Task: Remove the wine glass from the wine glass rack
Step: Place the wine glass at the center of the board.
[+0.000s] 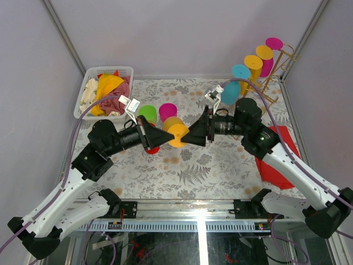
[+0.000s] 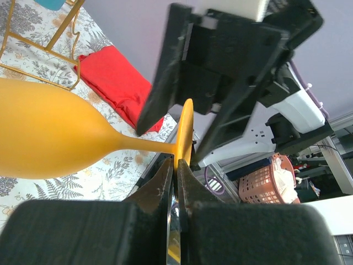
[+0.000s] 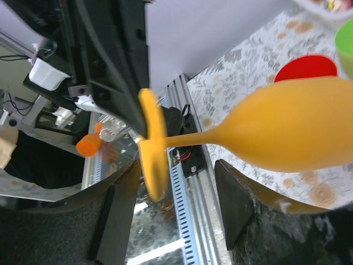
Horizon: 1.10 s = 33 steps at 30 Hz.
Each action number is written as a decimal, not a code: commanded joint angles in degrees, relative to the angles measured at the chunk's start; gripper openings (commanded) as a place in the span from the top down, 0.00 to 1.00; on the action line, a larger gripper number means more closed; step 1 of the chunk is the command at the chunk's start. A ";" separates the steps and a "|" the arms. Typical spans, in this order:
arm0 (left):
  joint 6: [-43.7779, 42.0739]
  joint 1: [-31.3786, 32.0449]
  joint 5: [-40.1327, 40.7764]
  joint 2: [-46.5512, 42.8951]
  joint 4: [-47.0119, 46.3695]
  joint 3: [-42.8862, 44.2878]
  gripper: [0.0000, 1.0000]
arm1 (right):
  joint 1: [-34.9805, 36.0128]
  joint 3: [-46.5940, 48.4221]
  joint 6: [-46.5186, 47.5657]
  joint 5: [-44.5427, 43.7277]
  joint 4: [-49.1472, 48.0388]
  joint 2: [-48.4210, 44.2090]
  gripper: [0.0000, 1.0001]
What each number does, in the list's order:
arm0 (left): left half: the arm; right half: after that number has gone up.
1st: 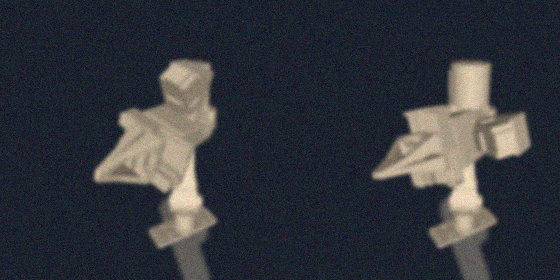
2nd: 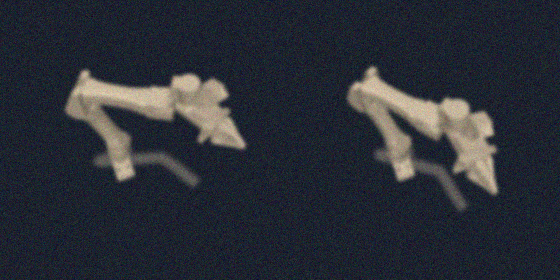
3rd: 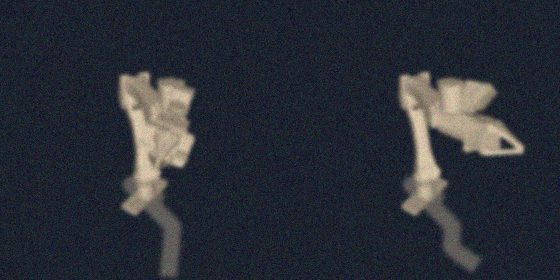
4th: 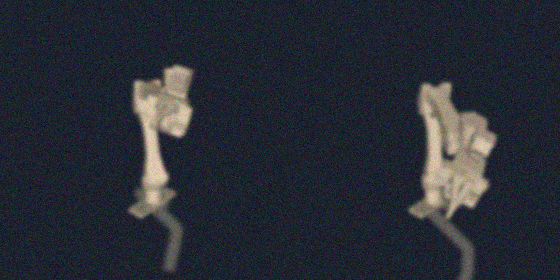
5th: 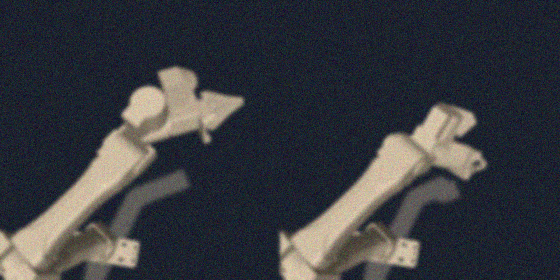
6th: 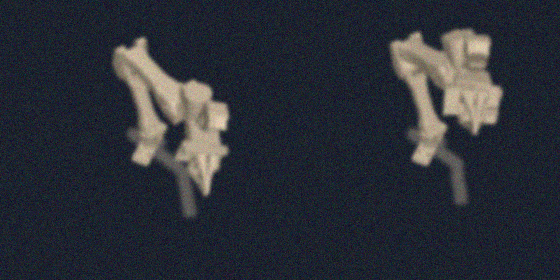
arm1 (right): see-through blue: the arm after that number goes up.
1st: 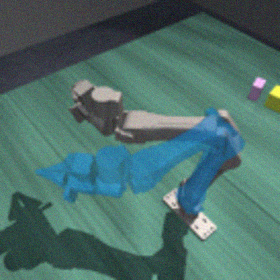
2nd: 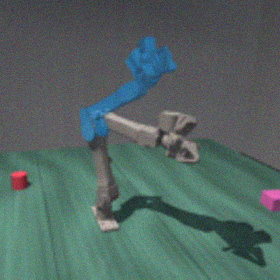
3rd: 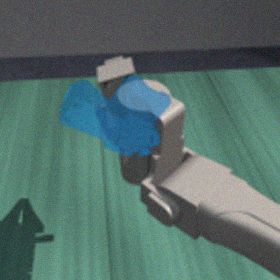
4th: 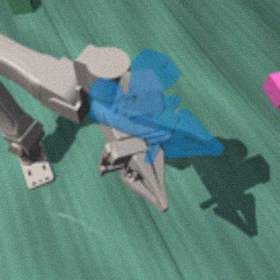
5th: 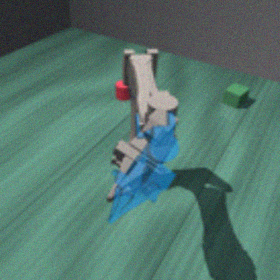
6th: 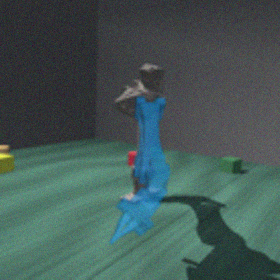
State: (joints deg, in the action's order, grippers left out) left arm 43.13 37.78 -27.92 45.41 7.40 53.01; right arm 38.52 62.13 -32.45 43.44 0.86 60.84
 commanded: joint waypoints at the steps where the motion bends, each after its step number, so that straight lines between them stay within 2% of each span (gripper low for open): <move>1: -0.42 -0.26 0.35 -1.49 -3.88 0.08 1.00 | 0.30 1.73 -5.97 5.50 -4.33 3.56 0.40; 13: -1.36 -0.30 2.29 -1.66 -2.65 0.07 1.00 | 0.32 1.16 -7.31 8.95 -6.84 4.02 0.62; 20: -1.56 -0.24 2.40 -1.44 -2.61 0.16 1.00 | 0.32 1.15 -7.24 9.21 -7.10 4.01 0.64; 26: -1.81 -0.25 2.33 -1.45 -2.30 0.17 1.00 | 0.32 1.60 -5.51 8.80 -6.41 3.81 0.79; 29: -1.83 -0.25 2.32 -1.45 -2.16 0.09 1.00 | 0.32 1.67 -5.26 8.11 -6.36 3.67 0.81; 33: -1.87 -0.30 2.09 -1.35 -2.11 -0.05 1.00 | 0.32 2.00 -6.30 7.82 -6.77 4.00 0.79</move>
State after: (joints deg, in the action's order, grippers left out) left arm 42.30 37.65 -25.58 44.36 7.75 52.73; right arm 38.52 62.13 -38.63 50.65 -3.36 65.93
